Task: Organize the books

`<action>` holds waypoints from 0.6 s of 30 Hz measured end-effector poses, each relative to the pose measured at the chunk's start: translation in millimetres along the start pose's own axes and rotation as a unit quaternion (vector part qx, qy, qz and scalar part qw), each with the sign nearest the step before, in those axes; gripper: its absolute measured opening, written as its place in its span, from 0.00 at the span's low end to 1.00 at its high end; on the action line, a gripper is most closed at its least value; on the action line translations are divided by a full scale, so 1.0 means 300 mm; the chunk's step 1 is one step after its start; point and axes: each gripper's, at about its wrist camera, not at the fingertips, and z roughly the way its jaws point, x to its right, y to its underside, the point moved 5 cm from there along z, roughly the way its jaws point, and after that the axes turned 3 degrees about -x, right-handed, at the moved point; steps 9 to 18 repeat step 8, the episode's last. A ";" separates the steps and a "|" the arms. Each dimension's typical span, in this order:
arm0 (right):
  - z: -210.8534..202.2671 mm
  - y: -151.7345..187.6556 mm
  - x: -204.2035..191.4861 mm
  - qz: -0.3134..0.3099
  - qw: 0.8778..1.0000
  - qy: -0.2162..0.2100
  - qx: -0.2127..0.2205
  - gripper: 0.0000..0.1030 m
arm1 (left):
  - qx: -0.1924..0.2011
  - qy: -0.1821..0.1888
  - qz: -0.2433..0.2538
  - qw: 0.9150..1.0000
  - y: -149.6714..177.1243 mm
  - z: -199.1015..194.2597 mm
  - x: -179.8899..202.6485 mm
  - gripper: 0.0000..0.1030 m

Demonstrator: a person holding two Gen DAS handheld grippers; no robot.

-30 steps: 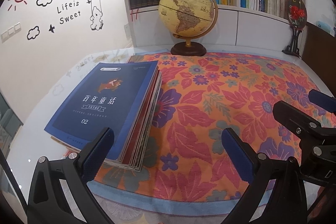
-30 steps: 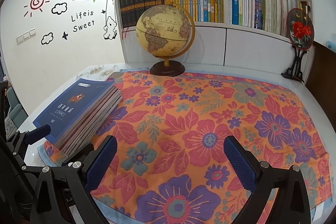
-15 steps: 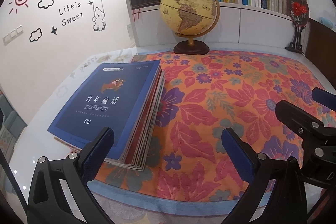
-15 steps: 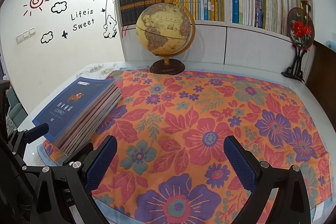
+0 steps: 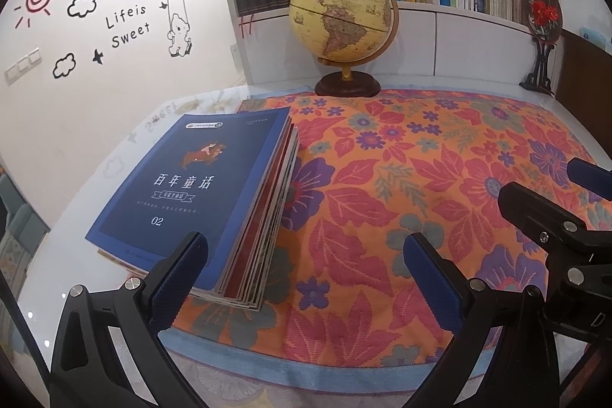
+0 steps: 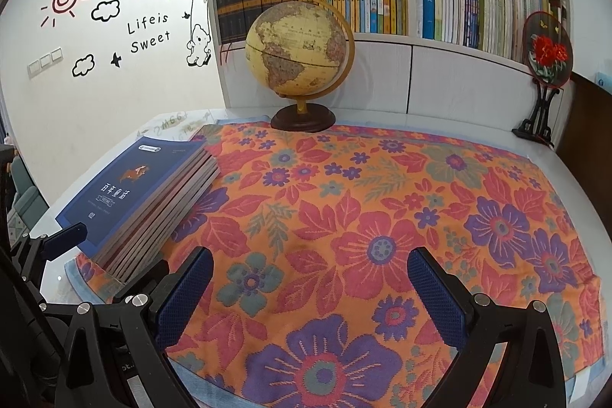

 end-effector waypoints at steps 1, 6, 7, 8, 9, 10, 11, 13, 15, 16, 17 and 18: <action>0.001 -0.001 0.000 0.000 1.000 0.000 0.000 0.98 | 0.001 -0.001 0.000 1.000 -0.001 0.000 0.000 1.00; 0.002 0.000 0.001 0.000 1.000 0.001 -0.001 0.98 | -0.001 0.004 0.000 1.000 0.000 0.000 0.005 1.00; 0.002 0.000 0.001 0.000 1.000 0.001 -0.001 0.98 | -0.001 0.005 0.000 1.000 0.002 -0.001 0.005 1.00; 0.003 0.000 0.002 0.000 1.000 0.001 -0.001 0.98 | 0.000 0.004 0.001 1.000 0.001 -0.001 0.006 1.00; 0.003 0.000 0.002 0.000 1.000 0.001 -0.001 0.98 | 0.000 0.004 0.001 1.000 0.001 -0.001 0.006 1.00; 0.003 0.000 0.002 0.000 1.000 0.001 -0.001 0.98 | 0.000 0.004 0.001 1.000 0.001 -0.001 0.006 1.00; 0.003 0.000 0.002 0.000 1.000 0.001 -0.001 0.98 | 0.000 0.004 0.001 1.000 0.001 -0.001 0.006 1.00; 0.003 0.000 0.002 0.000 1.000 0.001 -0.001 0.98 | 0.000 0.004 0.001 1.000 0.001 -0.001 0.006 1.00; 0.003 0.000 0.002 0.000 1.000 0.001 -0.001 0.98 | 0.000 0.004 0.001 1.000 0.001 -0.001 0.006 1.00; 0.003 0.000 0.002 0.000 1.000 0.001 -0.001 0.98 | 0.000 0.004 0.001 1.000 0.001 -0.001 0.006 1.00; 0.003 0.000 0.002 0.000 1.000 0.001 -0.001 0.98 | 0.000 0.004 0.001 1.000 0.001 -0.001 0.006 1.00; 0.003 0.000 0.002 0.000 1.000 0.001 -0.001 0.98 | 0.000 0.004 0.001 1.000 0.001 -0.001 0.006 1.00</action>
